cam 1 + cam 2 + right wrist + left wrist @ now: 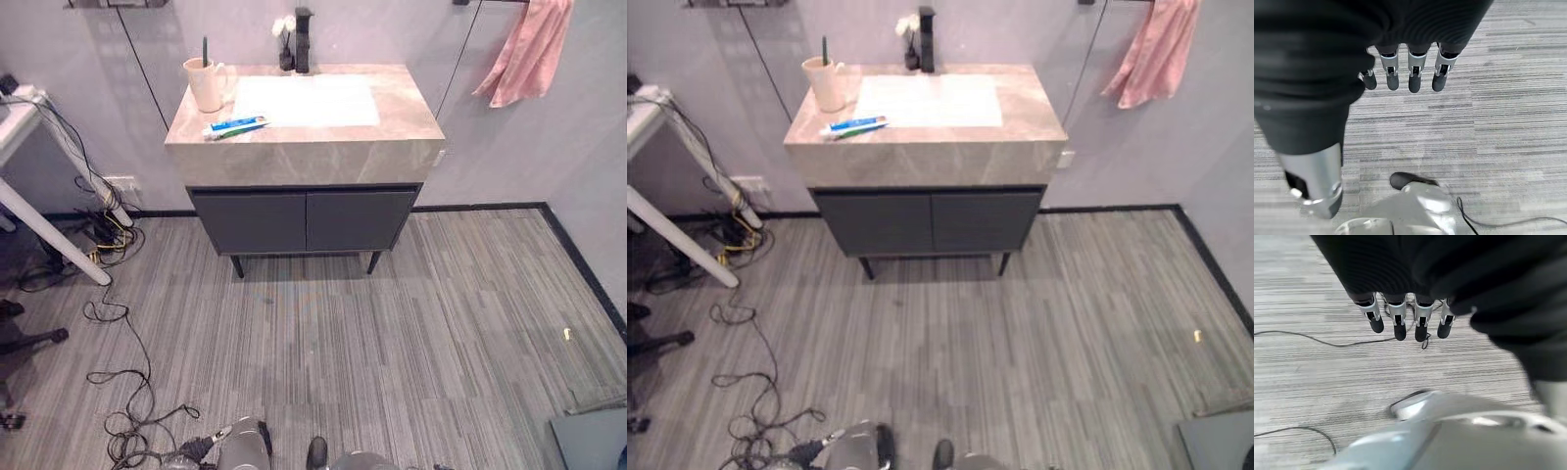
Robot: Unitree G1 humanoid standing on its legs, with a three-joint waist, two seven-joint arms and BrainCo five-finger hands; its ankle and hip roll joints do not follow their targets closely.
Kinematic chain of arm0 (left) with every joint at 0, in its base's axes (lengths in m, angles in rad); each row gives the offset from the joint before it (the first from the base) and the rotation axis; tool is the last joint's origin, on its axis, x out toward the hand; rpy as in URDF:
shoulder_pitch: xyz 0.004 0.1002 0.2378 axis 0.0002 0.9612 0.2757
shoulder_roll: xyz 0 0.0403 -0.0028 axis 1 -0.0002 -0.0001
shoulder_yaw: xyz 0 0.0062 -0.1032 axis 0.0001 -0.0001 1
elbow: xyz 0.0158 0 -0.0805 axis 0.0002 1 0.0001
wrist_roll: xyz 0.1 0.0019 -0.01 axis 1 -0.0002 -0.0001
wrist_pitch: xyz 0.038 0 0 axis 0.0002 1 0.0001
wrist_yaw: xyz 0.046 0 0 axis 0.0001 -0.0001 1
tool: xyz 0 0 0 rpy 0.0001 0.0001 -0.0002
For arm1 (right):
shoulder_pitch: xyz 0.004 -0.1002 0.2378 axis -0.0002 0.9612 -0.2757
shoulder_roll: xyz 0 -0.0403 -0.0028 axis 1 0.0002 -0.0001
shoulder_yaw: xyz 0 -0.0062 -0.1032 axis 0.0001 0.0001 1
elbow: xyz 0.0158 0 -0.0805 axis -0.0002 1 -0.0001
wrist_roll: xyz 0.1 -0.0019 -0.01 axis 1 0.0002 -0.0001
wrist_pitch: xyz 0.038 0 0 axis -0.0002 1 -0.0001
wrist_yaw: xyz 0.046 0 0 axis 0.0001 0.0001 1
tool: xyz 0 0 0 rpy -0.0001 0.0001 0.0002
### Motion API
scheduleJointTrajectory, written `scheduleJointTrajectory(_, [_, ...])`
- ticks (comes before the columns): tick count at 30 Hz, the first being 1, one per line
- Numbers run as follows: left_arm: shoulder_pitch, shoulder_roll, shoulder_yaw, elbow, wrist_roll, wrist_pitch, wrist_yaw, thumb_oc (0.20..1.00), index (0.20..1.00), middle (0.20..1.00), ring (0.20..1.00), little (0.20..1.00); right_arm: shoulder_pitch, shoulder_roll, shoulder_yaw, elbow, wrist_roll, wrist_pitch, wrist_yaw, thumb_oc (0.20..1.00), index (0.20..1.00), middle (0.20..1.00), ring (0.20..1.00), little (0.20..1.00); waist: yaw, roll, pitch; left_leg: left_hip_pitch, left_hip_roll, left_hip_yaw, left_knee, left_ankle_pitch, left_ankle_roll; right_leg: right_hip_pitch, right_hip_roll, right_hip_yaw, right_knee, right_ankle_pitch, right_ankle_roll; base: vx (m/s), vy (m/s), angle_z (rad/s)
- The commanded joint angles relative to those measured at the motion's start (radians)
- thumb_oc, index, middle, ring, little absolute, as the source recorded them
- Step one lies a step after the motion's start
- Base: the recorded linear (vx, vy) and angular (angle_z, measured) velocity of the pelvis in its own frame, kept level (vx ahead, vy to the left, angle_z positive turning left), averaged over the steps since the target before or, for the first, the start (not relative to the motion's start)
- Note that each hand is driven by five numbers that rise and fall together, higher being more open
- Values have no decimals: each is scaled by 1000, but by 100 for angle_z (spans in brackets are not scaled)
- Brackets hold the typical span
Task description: Put brush and paste in cup on sink, flatten towel.
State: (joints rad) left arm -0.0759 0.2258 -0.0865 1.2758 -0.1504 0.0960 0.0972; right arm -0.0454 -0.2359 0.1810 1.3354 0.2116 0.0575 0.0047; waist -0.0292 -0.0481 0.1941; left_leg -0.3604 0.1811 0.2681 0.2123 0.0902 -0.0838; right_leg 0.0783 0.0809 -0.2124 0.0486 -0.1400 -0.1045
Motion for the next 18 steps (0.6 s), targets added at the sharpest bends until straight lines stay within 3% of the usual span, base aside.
scheduleJointTrajectory(1, [24,-28,-29,33,-1,-7,4,1000,1000,1000,1000,1000,-7,-39,16,-8,-43,-4,-15,1000,1000,1000,1000,1000,42,7,-22,50,-22,-62,-246,175,4,157,-54,110,-17,10,98,671,185,-42])
scheduleJointTrajectory(4, [47,-22,-14,53,3,-4,1,1000,1000,1000,1000,1000,-5,-21,31,-10,-54,-4,-6,1000,1000,1000,1000,1000,57,10,-59,98,-22,-71,-255,200,9,201,-58,138,-19,-12,109,455,143,-88])
scheduleJointTrajectory(8, [47,-11,-15,59,14,-1,0,1000,1000,1000,1000,1000,-11,-4,44,-31,-58,-7,-5,1000,1000,1000,1000,1000,61,-4,-88,102,-39,-42,-218,182,25,199,-90,148,2,-1,130,261,148,-59])
scheduleJointTrajectory(9, [47,-7,-17,58,19,-1,1,1000,1000,1000,1000,1000,-7,1,47,-36,-61,-8,-6,1000,1000,1000,1000,1000,59,-11,-93,98,-49,-29,-196,171,33,199,-106,146,13,23,142,309,202,-29])
scheduleJointTrajectory(10, [45,-1,-23,44,28,-6,2,1000,1000,1000,1000,1000,-7,10,70,-47,-82,-7,4,1000,1000,1000,1000,1000,61,-31,-103,101,-79,-12,-159,133,56,198,-144,148,35,98,171,378,265,2])
scheduleJointTrajectory(11, [40,5,-26,32,28,-8,2,1000,1000,1000,1000,1000,-8,10,83,-54,-100,-7,8,1000,1000,1000,1000,1000,63,-35,-110,103,-88,-1,-154,119,64,186,-155,153,49,132,180,283,209,-10])
scheduleJointTrajectory(12, [40,5,-26,32,28,-8,2,1000,1000,1000,1000,1000,-8,10,83,-54,-100,-7,8,1000,1000,1000,1000,1000,64,-34,-110,103,-88,0,-153,119,64,186,-155,154,49,133,180,245,215,-19])
scheduleJointTrajectory(13, [26,16,-35,12,31,-13,4,1000,1000,1000,1000,1000,-20,19,124,-66,-149,-5,11,1000,1000,1000,1000,1000,73,-49,-113,116,-116,11,-156,91,82,174,-181,154,81,195,202,233,207,-37])
scheduleJointTrajectory(15, [20,19,-38,7,31,-14,5,1000,1000,1000,1000,1000,-25,19,130,-72,-157,-4,9,1000,1000,1000,1000,1000,78,-50,-116,119,-121,15,-161,83,88,162,-184,159,96,217,209,196,192,-1])
scheduleJointTrajectory(16, [1,27,-44,-6,31,-15,11,1000,1000,1000,1000,1000,-34,23,139,-86,-154,-6,9,1000,1000,1000,1000,1000,76,-58,-109,140,-145,24,-170,56,106,137,-200,167,153,288,232,156,180,24])
scheduleJointTrajectory(18, [-12,31,-54,-9,45,-14,11,1000,1000,1000,1000,1000,-41,25,144,-100,-152,-6,10,1000,1000,1000,1000,1000,74,-60,-108,157,-160,31,-174,34,122,116,-208,173,209,351,252,188,210,18])
